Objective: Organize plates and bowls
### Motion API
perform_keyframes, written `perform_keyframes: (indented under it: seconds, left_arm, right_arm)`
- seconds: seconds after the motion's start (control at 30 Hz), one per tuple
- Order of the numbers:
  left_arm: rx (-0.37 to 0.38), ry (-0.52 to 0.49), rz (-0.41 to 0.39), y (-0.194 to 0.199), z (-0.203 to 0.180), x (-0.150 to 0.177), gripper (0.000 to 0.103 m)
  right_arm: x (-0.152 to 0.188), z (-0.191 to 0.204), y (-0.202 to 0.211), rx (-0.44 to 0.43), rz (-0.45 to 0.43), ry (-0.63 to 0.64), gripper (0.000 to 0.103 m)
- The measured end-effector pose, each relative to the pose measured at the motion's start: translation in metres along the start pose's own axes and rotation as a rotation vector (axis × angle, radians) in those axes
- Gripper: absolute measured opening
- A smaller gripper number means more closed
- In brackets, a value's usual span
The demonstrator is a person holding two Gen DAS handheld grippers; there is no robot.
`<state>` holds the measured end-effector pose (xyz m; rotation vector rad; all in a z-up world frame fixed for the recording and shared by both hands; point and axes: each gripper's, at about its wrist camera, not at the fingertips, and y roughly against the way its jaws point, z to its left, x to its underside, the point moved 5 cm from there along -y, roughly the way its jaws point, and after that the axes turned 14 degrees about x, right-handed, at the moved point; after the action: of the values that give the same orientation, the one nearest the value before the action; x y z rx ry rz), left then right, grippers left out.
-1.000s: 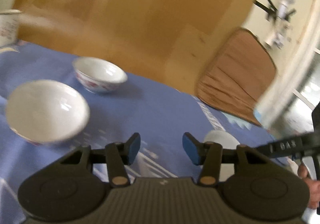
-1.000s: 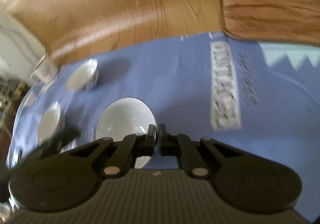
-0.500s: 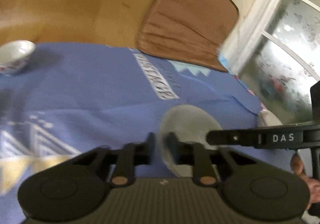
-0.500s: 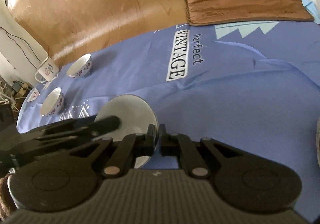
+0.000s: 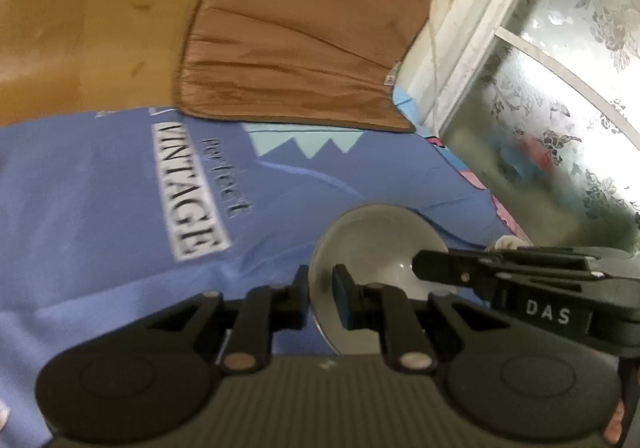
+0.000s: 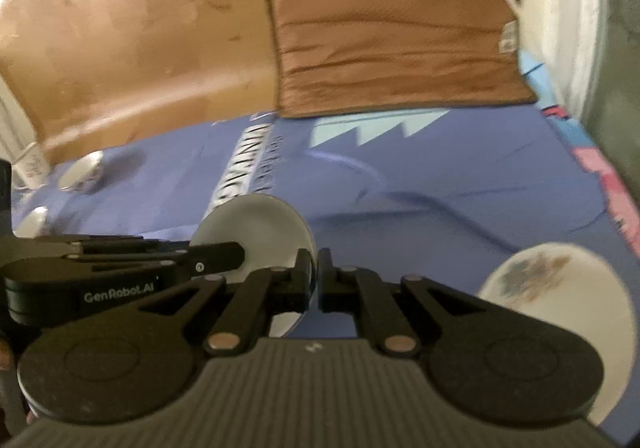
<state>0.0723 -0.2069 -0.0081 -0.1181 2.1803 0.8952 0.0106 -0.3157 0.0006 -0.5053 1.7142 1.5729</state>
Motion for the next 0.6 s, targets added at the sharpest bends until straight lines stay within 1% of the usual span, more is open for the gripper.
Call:
perform_keyframes:
  seconds: [0.07,0.1,0.13,0.17,0.2,0.27,0.33,0.4,0.47,0.6]
  left_arm:
    - [-0.014,-0.008,-0.002,-0.007,-0.003,-0.002,0.025]
    - [-0.019,-0.008,-0.002,-0.008,-0.004,-0.002,0.026]
    - [-0.024,-0.009,-0.009,-0.006,-0.004,-0.002,0.028]
    - [-0.026,-0.014,-0.024,0.0,-0.004,-0.001,0.033]
    - [-0.032,-0.016,-0.039,0.006,-0.002,-0.002,0.036]
    - [-0.053,-0.019,-0.085,0.026,0.003,-0.003,0.037]
    - [-0.07,-0.013,-0.132,0.049,0.012,-0.002,0.037]
    - [-0.09,-0.002,-0.182,0.076,0.023,0.005,0.037]
    - [-0.127,0.002,-0.217,0.099,0.034,0.015,0.037]
    - [-0.199,0.024,-0.253,0.139,0.061,0.039,0.037]
  right_arm:
    - [-0.002,-0.008,-0.006,0.034,-0.007,-0.002,0.007]
    - [-0.002,-0.01,-0.009,0.054,-0.008,-0.007,0.01]
    - [-0.003,-0.011,-0.012,0.073,-0.011,-0.012,0.011]
    - [-0.003,-0.013,-0.014,0.08,-0.018,-0.018,0.013]
    - [-0.004,-0.014,-0.013,0.075,-0.026,-0.025,0.015]
    - [-0.004,-0.014,-0.002,0.075,-0.078,-0.046,0.015]
    - [-0.007,-0.011,0.012,0.079,-0.157,-0.053,0.015]
    - [-0.01,-0.003,0.025,0.051,-0.21,-0.056,0.015]
    - [-0.012,0.012,0.032,0.011,-0.236,-0.04,0.015]
    - [-0.008,0.059,0.036,-0.092,-0.218,0.041,0.015]
